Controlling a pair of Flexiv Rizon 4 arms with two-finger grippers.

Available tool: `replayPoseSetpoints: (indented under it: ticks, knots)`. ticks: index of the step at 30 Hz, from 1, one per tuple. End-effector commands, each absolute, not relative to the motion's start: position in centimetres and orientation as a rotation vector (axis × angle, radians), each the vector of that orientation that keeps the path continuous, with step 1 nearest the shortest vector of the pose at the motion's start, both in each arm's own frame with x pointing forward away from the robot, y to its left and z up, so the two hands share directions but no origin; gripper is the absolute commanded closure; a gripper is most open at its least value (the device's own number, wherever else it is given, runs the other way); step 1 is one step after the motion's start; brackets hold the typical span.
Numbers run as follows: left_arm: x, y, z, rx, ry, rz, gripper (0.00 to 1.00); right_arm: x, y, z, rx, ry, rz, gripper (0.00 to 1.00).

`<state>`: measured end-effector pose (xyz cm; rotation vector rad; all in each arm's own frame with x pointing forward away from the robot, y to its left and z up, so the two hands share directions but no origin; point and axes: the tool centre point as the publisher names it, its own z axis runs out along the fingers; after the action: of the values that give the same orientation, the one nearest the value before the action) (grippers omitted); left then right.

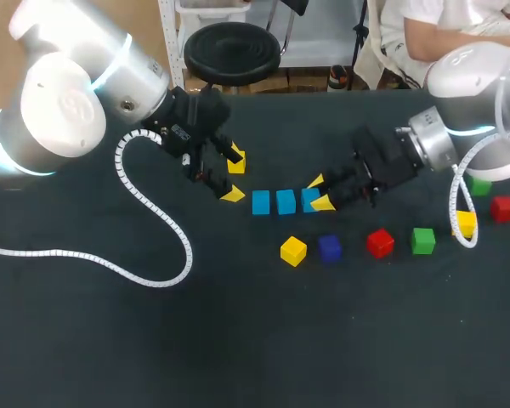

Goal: Place the blue cubes, place green cubes on the blue cubes, place the yellow cubes on the green cubes, then place the red cubes on the yellow cubes, and place purple cube on the red cubes.

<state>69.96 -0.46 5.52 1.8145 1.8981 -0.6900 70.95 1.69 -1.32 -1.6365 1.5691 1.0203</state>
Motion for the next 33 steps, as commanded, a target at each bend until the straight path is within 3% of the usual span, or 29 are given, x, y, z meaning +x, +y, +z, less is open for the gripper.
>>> replayPoseSetpoints:
  ticks: [1,33]
  knots:
    - [69.9,-0.3,5.5,1.814,1.894,-0.690,0.00,71.1,1.9,-1.4,-1.640,1.566,1.023,1.00]
    - [69.9,-0.3,5.5,1.814,1.894,-0.690,0.00,71.1,1.9,-0.9,-1.646,1.627,0.980,1.00]
